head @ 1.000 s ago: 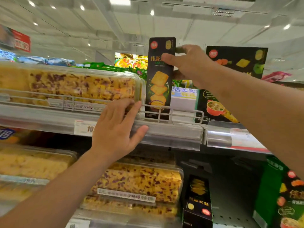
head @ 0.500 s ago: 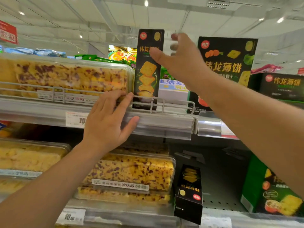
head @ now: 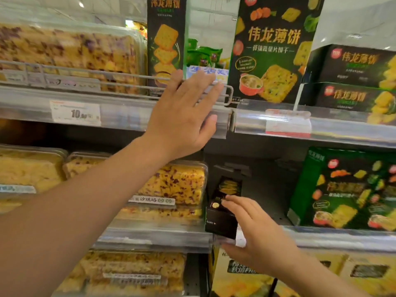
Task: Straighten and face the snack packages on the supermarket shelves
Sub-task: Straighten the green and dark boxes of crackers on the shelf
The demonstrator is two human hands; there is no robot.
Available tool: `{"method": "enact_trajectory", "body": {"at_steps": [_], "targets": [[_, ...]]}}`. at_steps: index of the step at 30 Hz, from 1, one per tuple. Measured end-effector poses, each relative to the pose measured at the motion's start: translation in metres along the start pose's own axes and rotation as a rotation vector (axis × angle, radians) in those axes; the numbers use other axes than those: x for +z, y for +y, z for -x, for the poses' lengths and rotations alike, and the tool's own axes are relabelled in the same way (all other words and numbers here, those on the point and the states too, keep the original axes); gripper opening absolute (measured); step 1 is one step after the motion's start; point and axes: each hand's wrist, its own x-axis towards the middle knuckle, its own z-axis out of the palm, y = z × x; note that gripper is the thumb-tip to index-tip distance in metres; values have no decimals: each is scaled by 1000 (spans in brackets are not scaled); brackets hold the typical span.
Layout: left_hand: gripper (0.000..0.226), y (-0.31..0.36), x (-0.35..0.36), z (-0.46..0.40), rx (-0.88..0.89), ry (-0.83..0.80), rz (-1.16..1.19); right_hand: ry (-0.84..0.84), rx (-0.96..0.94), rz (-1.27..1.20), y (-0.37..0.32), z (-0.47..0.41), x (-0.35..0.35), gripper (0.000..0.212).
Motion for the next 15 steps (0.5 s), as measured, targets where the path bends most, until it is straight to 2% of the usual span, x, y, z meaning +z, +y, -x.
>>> {"method": "enact_trajectory", "body": {"at_steps": [3,8,15], "targets": [[49,3,8,3,-31,-17,-93,3,-12,5,8,-4,11,81],[47,3,13,3,-29,-2,-90,140,-99,138,7,-10,15,84],[47,3,5,0,-29,-25,-73,145,-183,99,6,-12,-32,82]]}}
